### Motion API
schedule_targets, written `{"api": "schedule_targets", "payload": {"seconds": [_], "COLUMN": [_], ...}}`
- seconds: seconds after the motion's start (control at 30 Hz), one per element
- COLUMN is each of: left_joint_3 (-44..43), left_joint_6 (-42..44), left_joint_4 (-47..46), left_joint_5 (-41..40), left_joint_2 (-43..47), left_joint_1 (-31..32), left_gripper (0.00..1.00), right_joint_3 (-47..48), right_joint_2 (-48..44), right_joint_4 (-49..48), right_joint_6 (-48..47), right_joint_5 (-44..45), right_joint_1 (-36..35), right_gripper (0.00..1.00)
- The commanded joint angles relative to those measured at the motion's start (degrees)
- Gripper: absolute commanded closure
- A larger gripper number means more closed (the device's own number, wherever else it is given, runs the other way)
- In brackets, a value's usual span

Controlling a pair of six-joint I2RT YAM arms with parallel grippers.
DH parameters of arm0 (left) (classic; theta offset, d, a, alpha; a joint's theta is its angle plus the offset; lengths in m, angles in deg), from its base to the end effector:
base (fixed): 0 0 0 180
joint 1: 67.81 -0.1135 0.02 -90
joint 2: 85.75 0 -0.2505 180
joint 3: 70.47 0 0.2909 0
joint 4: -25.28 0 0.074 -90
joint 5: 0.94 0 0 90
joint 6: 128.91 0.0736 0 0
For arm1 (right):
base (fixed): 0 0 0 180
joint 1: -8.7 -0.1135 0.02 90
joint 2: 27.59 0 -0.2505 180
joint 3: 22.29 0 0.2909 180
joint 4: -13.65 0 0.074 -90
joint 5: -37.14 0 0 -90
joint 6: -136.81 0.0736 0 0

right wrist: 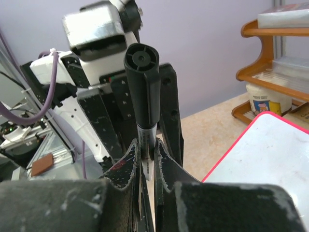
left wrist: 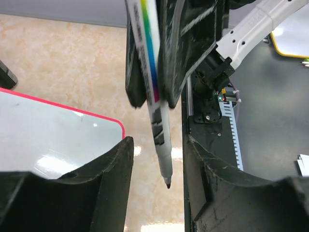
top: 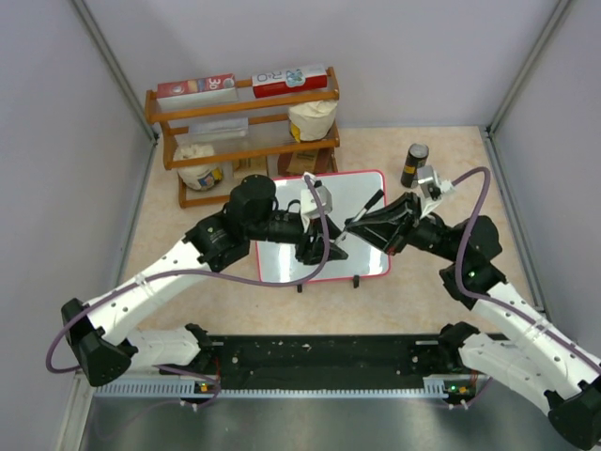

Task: Write a sentence on the whiteboard
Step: Pick up the whiteboard marker at the center of the board.

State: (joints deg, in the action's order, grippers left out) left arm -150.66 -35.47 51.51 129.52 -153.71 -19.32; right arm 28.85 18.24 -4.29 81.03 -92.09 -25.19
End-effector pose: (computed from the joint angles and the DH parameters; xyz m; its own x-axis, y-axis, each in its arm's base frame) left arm 0.1872 -0.2836 0.3759 -0.1008 0.1828 -0.9780 0.9949 0.0218 -0.0985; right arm 0.1861 0.1811 0.3718 -0.2432 0.3614 -0.9001 -0.9403 0.1400 0.3103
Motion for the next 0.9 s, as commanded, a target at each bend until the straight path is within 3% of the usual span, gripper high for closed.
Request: {"api": "schedule_targets", "payload": {"seconds": [0.0,0.07,0.1,0.17,0.3,0.4,0.63,0.73,0.87], "left_joint_3": [1.6,1.3,1.1,1.1,1.5,1.1,-0.4,-1.4,-2.8], "left_joint_6": [-0.4,-0.5,-0.5,-0.8,-0.7,0.3,3.3,5.0,6.5], "left_joint_4": [-4.1,-4.7,-5.0,-5.6,-5.3,-2.4,4.4,7.4,10.9], "left_joint_5": [0.5,0.5,0.6,0.6,0.0,-1.8,-2.1,-0.7,1.2], "left_joint_2": [1.4,1.3,1.3,1.7,3.0,3.8,4.7,4.6,3.7], "left_joint_1": [0.1,0.1,0.1,0.0,-0.3,-0.9,-1.6,-1.7,-1.8], "left_gripper": [0.55,0.68,0.86,1.00,1.00,1.00,1.00,1.00,1.00], "right_joint_3": [-1.4,-1.8,-1.8,-2.2,-1.5,-0.5,1.4,1.9,2.5], "right_joint_2": [-2.2,-2.1,-2.0,-1.8,-2.1,-2.7,-3.2,-2.8,-0.6], "right_joint_4": [-5.6,-5.9,-6.0,-5.8,-2.2,2.9,6.7,6.0,1.9], "right_joint_6": [2.8,3.1,3.2,3.2,1.0,-1.8,-4.1,-3.2,-0.5], "right_joint_5": [4.6,4.5,4.5,4.0,3.1,2.7,-0.2,-2.2,-7.1], "right_joint_1": [-0.4,-0.4,-0.4,-0.3,-0.4,-0.4,-0.3,-0.3,-0.3], "right_gripper": [1.00,1.00,1.00,1.00,1.00,0.90,0.39,0.24,0.17]}}
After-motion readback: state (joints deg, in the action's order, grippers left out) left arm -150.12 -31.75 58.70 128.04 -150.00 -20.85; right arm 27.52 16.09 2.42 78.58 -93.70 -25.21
